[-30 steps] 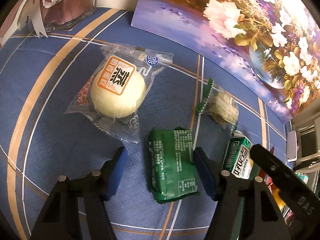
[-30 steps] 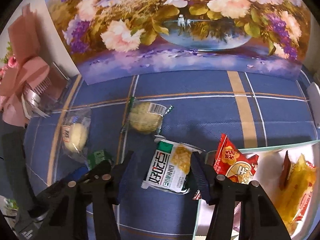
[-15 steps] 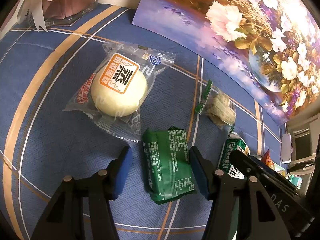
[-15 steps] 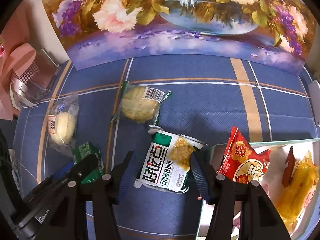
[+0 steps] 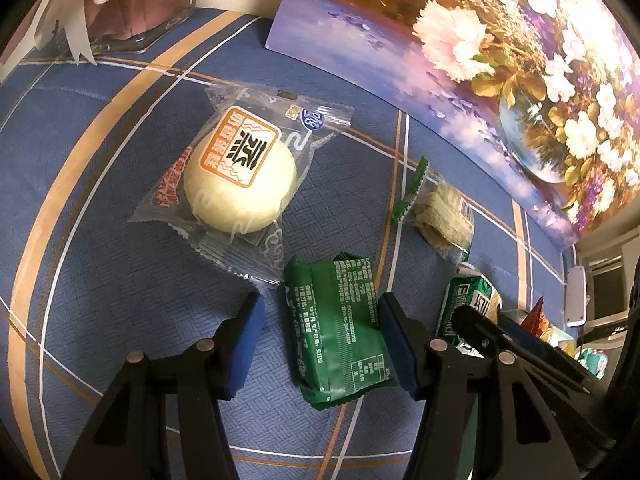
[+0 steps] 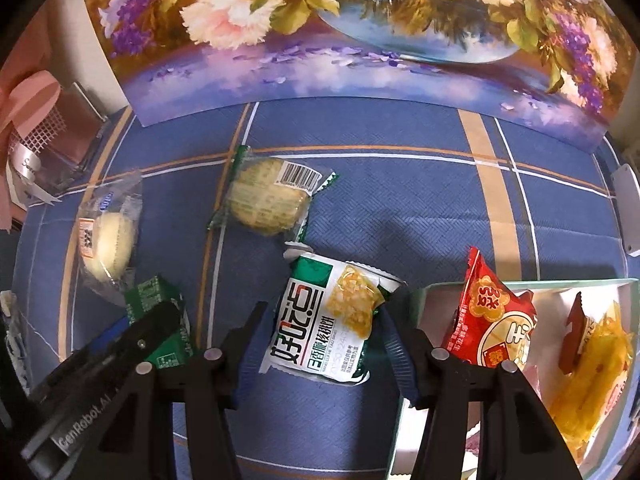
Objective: Organize snacks
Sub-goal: 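Grasp the white-green biscuit packet with the right tool while the left tool grasps the green packet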
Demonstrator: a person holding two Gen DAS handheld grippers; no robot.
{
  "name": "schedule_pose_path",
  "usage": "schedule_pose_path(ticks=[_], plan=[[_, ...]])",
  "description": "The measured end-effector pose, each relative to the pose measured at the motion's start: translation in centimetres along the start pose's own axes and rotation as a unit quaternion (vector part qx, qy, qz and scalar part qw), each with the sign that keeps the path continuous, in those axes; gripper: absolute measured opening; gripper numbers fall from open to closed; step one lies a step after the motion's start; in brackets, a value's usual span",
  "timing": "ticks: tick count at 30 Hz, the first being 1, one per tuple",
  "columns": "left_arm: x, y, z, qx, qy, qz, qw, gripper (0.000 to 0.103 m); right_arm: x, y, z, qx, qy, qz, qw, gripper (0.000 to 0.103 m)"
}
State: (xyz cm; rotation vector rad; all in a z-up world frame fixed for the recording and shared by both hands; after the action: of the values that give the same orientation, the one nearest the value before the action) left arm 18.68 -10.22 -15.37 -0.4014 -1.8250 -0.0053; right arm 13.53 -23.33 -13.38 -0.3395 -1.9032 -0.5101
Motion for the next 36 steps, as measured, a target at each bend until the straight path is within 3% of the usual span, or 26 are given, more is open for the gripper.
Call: schedule_pose_path(ticks=[8,10,22,28,36], plan=[[-0.1,-0.5,-0.1,-0.007,-0.005,-0.015,0.9999,0.055,-1.9,-0.3,0.0,-0.009,0.005,-0.005,1.0,0.055],[-0.1,-0.7,-0.1,-0.008,-0.005,-0.007,0.9999,0.048,-2.2,-0.3,0.2,-0.009,0.002,-0.004,1.0,0.055],[-0.1,-0.8,-0.2,-0.012,-0.011,-0.026,0.9995,0.046,-2.6,-0.9,1.2,-0.014,-0.007,-0.006,1.0,0.053],[0.5,-0.8,-0.2,0.007,-0.011,-0.004,0.9999,0.043,-1.0,-1.5,2.1,-0.023,-0.028,-0.025,0.999,0.053],[3.8,-0.4,-0.4,0.008,-0.035,-0.004,0.9993,0.041,3.0,-1.4,3.5,-0.037,-0.064,-0.055,0.996,0.052]])
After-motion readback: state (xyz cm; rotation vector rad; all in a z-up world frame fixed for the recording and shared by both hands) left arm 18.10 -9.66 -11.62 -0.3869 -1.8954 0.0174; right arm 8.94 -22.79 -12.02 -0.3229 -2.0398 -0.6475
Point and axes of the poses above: each gripper's, at about its wrist camera, not at the fingertips, and x roughly against the way its jaws point, y to its left, z to its underside, the point moved 6 cm from there along -x, roughly the way its jaws point, and after that the axes turned 10 degrees about -z, right-handed, at the moved point
